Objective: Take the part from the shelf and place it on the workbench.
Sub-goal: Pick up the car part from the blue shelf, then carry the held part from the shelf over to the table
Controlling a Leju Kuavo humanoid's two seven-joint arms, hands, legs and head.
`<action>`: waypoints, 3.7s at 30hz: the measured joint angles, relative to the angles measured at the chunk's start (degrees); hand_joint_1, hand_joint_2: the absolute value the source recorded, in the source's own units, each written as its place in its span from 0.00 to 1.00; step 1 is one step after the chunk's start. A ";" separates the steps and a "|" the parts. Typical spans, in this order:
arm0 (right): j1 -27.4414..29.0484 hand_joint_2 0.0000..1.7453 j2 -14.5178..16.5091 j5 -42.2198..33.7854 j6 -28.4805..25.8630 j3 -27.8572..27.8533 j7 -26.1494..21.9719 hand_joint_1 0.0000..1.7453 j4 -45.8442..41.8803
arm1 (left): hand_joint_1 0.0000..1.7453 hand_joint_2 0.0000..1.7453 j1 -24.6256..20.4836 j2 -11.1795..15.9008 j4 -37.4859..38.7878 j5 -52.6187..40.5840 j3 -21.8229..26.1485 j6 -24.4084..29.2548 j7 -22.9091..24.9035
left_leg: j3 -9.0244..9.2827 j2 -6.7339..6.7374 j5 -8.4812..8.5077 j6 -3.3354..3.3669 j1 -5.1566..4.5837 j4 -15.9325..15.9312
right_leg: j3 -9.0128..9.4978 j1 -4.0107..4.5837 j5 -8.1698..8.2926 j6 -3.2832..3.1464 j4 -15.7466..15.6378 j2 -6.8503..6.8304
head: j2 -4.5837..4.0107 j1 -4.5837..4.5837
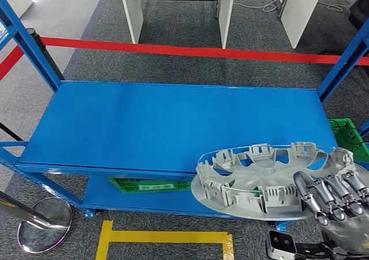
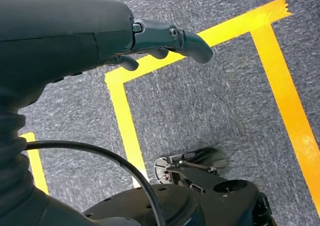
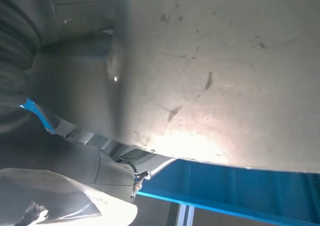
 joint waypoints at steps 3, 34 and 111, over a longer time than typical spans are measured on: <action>0.19 1.00 0.44 0.00 -0.01 -0.32 -0.42 1.00 -0.10 | 0.00 1.00 0.00 -0.02 0.01 -0.18 0.00 0.22 -0.13 | 0.00 0.00 0.00 0.00 0.00 0.00 | 0.00 0.00 0.00 0.00 0.00 0.00 | 0.00 0.00; -0.83 1.00 2.48 0.02 0.01 -0.27 -0.07 1.00 -2.17 | 0.00 1.00 0.00 -0.08 0.07 -1.11 -0.02 -1.05 -2.35 | -0.01 0.00 0.00 0.00 0.00 0.00 | 0.01 0.00 0.00 0.00 0.00 0.00 | 0.00 0.01; 0.84 1.00 19.45 -29.38 0.05 1.66 -18.63 1.00 0.68 | 0.00 1.00 -1.17 0.02 0.43 -2.93 0.22 -2.97 -1.79 | 4.09 0.08 -1.23 1.08 -0.66 -2.51 | -4.21 0.27 4.72 -0.23 -0.05 -0.35 | 0.00 -0.37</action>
